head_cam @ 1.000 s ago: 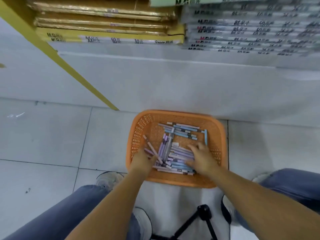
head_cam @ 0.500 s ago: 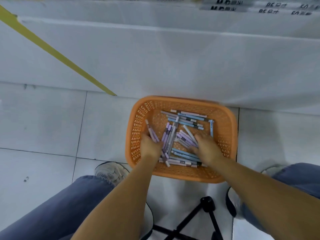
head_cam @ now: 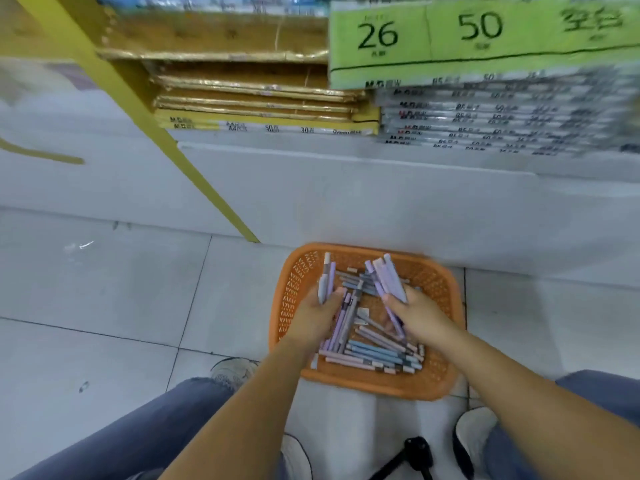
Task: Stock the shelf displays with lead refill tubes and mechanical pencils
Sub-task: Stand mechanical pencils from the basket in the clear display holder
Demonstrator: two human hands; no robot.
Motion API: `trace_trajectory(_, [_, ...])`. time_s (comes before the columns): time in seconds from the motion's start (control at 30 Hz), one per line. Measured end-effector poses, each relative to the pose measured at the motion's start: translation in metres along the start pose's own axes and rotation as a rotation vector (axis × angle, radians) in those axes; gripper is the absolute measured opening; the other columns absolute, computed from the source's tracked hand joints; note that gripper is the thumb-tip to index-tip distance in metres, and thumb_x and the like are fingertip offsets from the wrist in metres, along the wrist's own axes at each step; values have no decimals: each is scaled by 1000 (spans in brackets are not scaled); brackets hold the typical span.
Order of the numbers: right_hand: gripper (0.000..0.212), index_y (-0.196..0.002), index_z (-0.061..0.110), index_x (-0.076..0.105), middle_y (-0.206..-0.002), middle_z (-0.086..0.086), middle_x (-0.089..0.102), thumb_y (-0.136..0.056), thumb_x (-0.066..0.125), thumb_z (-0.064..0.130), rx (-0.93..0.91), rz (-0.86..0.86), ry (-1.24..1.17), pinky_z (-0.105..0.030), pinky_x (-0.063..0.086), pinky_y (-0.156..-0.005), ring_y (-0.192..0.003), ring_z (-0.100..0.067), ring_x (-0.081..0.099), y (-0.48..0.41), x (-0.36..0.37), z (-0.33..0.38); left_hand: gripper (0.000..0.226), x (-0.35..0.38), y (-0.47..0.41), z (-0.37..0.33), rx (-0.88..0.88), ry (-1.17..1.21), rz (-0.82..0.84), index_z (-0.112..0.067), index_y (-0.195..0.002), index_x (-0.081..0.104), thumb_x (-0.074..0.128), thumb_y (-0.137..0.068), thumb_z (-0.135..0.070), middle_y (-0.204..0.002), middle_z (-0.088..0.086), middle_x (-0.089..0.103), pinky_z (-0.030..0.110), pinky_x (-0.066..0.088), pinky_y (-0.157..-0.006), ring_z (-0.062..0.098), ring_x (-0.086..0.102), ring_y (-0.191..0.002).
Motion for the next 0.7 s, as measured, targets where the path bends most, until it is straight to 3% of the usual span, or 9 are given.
trace_trajectory(0.07, [17, -101, 17, 59, -78, -21, 69, -101, 48, 30, -47, -12, -95, -41, 53, -56, -67, -37, 66, 17, -5, 28, 9, 6, 15, -26, 56, 55, 36, -21, -94, 69, 67, -95, -30, -47, -16, 56, 13, 37, -40, -3, 48, -39])
trace_trajectory(0.17, [16, -103, 18, 58, -64, 3, 70, -98, 53, 32, -115, 32, -182, -22, 47, -43, -51, -10, 63, 47, -7, 69, 9, 14, 39, -68, 126, 109, 106, -26, -82, 73, 73, -90, -30, -43, -13, 48, 15, 30, -38, 3, 36, -36])
trace_trajectory(0.23, [19, -93, 16, 62, -62, 3, 70, -96, 55, 33, -166, 57, -184, -20, 46, -41, -49, -8, 62, 70, -7, 96, 27, 16, 54, -94, 174, 149, 162, -27, -62, 70, 75, -88, -28, -45, -10, 43, 17, 26, -37, 5, 31, -38])
trace_trajectory(0.3, [24, -85, 13, 63, -62, 2, 70, -96, 55, 33, -217, 81, -186, -23, 46, -43, -48, -10, 61, 93, -7, 123, 32, 17, 73, -118, 205, 180, 205, -22, -58, 66, 76, -88, -23, -45, -7, 46, 15, 29, -35, 5, 36, -36])
trace_trajectory(0.43, [23, -92, 9, 62, -72, -1, 72, -99, 51, 28, -302, 139, -220, -34, 56, -60, -65, -18, 69, 129, -19, 168, 22, 12, 110, -163, 316, 227, 248, -17, -69, 65, 74, -89, -22, -50, -3, 49, 15, 33, -36, 6, 40, -38])
trace_trajectory(0.53, [28, -111, 14, 65, -96, -7, 75, -98, 50, 33, -358, 175, -180, -35, 59, -75, -89, -23, 72, 151, -39, 196, 21, 7, 136, -197, 414, 164, 239, -15, -78, 65, 70, -92, -29, -58, -1, 44, 18, 32, -40, 9, 35, -44])
trace_trajectory(0.63, [25, -116, 28, 63, -106, -1, 74, -96, 51, 38, -407, 173, -71, -37, 58, -79, -101, -20, 69, 169, -67, 223, 20, -2, 162, -238, 542, 89, 189, -15, -90, 73, 63, -97, -32, -78, -2, 70, 19, 34, -45, 4, 41, -50])
trace_trajectory(0.7, [24, -117, 28, 61, -103, -1, 74, -96, 52, 36, -417, 152, -35, -40, 60, -77, -95, -20, 71, 181, -88, 239, 17, -9, 179, -268, 617, 43, 158, -20, -99, 69, 58, -100, -32, -95, -3, 78, 20, 38, -52, 0, 49, -54])
Point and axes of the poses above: each hand's wrist, its own y-axis away from the middle knuckle, its own x-axis out of the palm, z = x × y, the point moved 7 cm from there along -y, towards the middle knuckle
